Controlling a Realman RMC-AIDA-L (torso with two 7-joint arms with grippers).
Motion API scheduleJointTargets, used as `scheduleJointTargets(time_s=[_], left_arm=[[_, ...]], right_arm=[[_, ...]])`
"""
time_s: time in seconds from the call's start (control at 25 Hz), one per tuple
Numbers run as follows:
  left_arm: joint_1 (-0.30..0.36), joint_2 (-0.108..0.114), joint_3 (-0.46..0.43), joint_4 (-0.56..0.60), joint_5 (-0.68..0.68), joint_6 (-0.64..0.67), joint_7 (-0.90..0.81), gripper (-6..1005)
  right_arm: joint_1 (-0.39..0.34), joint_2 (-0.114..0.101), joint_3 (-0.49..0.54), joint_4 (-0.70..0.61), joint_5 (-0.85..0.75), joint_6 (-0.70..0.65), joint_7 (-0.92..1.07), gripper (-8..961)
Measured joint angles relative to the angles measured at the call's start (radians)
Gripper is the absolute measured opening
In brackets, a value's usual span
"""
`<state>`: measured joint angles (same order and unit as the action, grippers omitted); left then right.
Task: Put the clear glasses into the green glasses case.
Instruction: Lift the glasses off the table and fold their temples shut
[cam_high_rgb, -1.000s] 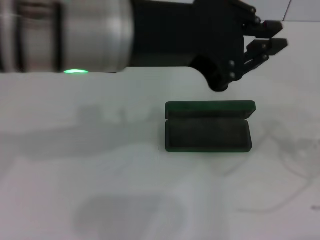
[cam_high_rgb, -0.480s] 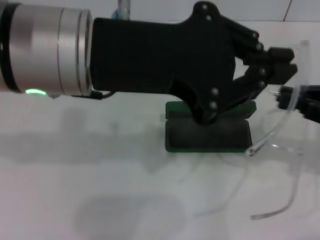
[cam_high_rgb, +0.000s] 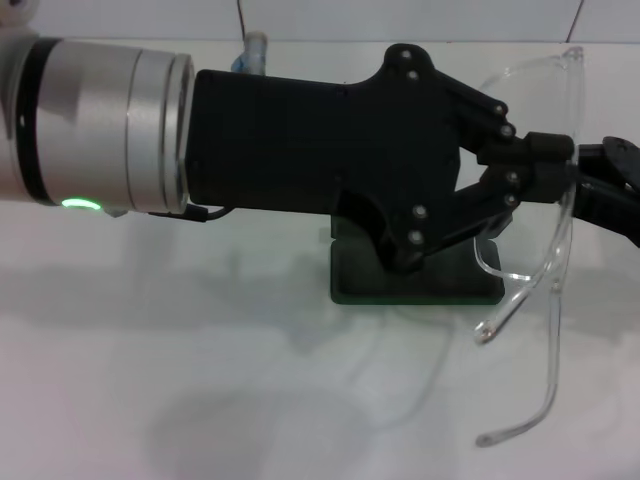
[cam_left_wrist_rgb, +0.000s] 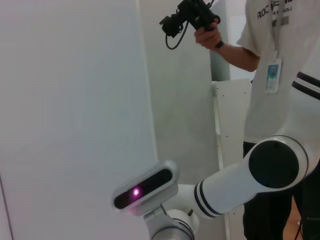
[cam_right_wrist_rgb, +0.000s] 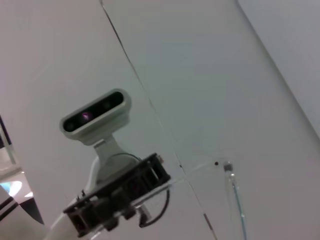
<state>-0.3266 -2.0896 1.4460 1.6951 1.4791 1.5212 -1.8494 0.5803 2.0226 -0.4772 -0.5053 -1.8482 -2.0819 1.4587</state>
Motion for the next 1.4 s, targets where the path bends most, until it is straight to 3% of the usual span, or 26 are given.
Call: scheduleJointTargets(time_s=[0.72, 1.4], left_arm=[[-0.001, 0.000, -0.058, -0.008, -0.036, 0.000, 0.022, 79], [-0.036, 0.000, -0.027, -0.107, -0.033, 0.002, 0.023, 78]], right_arm=[[-0.016, -0.002, -0.116, 0.006, 0.039, 0.024, 0.000, 114], [0.023, 0.004, -0.149, 0.013, 0.076, 0.043, -0.011, 115]])
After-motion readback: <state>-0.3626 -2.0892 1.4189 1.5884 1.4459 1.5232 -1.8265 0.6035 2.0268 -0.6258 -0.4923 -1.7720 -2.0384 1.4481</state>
